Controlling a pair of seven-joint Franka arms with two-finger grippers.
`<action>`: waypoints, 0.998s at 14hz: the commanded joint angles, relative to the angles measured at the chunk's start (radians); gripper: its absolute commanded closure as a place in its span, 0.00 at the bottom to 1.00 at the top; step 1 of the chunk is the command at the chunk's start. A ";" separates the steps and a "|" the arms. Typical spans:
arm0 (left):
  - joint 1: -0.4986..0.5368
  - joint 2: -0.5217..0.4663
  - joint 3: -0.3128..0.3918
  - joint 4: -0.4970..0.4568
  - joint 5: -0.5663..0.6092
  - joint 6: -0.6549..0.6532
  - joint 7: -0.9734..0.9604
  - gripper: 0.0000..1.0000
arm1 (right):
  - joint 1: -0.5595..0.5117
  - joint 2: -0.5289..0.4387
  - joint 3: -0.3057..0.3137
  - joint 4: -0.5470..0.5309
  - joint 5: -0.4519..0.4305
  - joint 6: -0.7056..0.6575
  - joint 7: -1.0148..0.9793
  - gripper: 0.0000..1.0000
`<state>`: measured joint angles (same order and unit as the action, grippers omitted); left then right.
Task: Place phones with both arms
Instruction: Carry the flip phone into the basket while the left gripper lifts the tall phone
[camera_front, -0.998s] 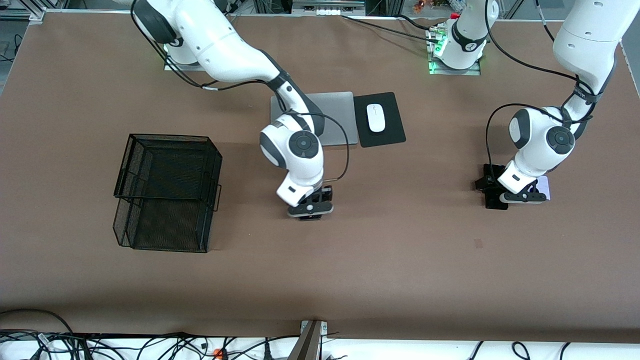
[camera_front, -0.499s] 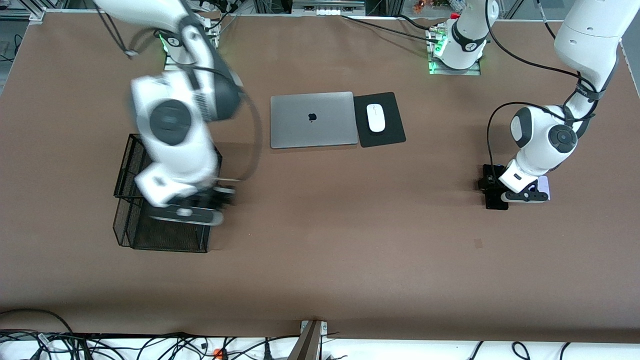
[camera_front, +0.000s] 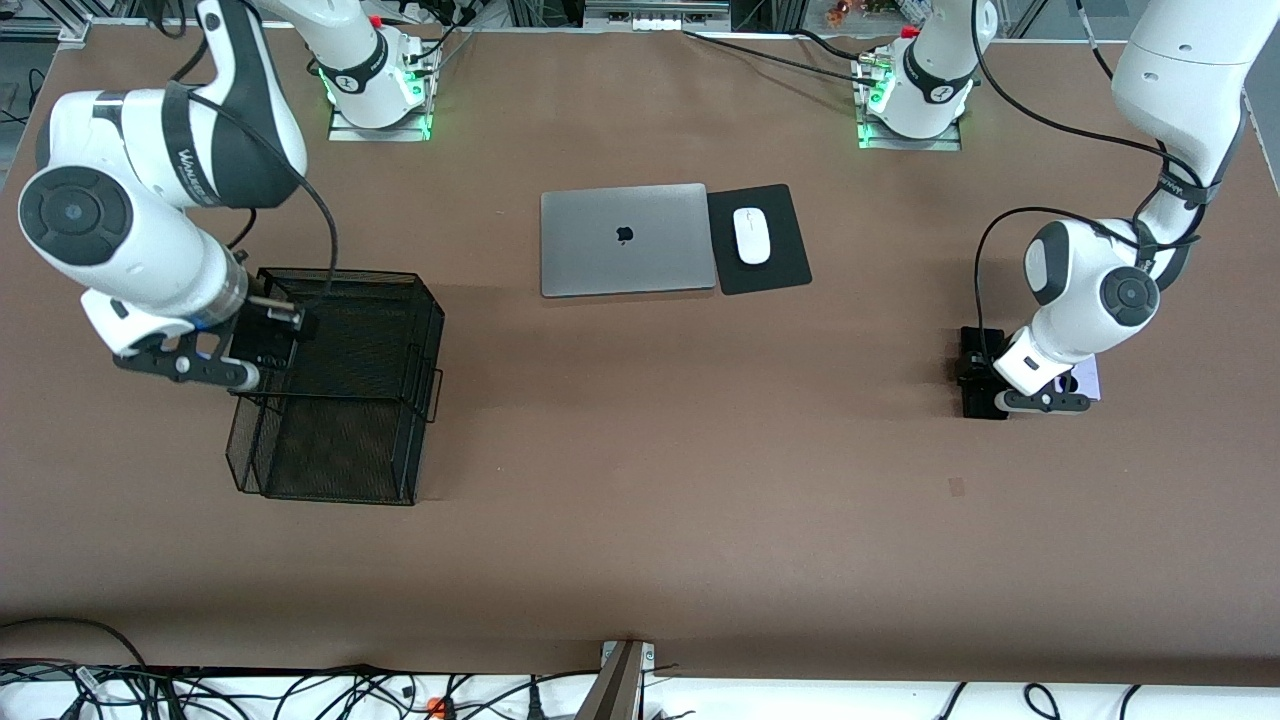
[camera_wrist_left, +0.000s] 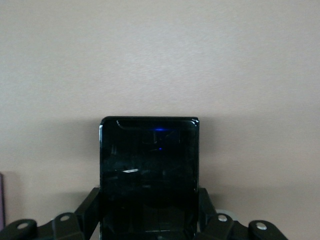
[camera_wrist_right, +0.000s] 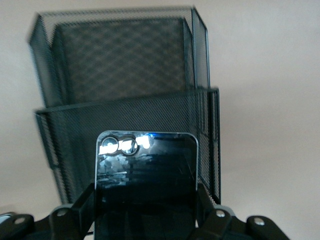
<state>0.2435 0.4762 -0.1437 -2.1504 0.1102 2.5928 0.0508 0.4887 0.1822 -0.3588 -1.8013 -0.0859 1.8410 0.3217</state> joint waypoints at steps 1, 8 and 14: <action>0.000 -0.005 -0.033 0.095 -0.015 -0.133 -0.032 0.90 | 0.017 -0.136 -0.048 -0.270 0.003 0.160 -0.001 1.00; -0.169 0.018 -0.096 0.230 -0.015 -0.243 -0.420 0.90 | 0.016 -0.081 -0.097 -0.408 0.009 0.421 -0.001 1.00; -0.440 0.088 -0.096 0.397 -0.014 -0.296 -0.822 0.90 | 0.014 -0.029 -0.098 -0.409 0.026 0.494 -0.001 1.00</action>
<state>-0.1351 0.5173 -0.2521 -1.8645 0.1100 2.3578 -0.6932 0.4930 0.1415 -0.4473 -2.2049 -0.0795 2.3056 0.3218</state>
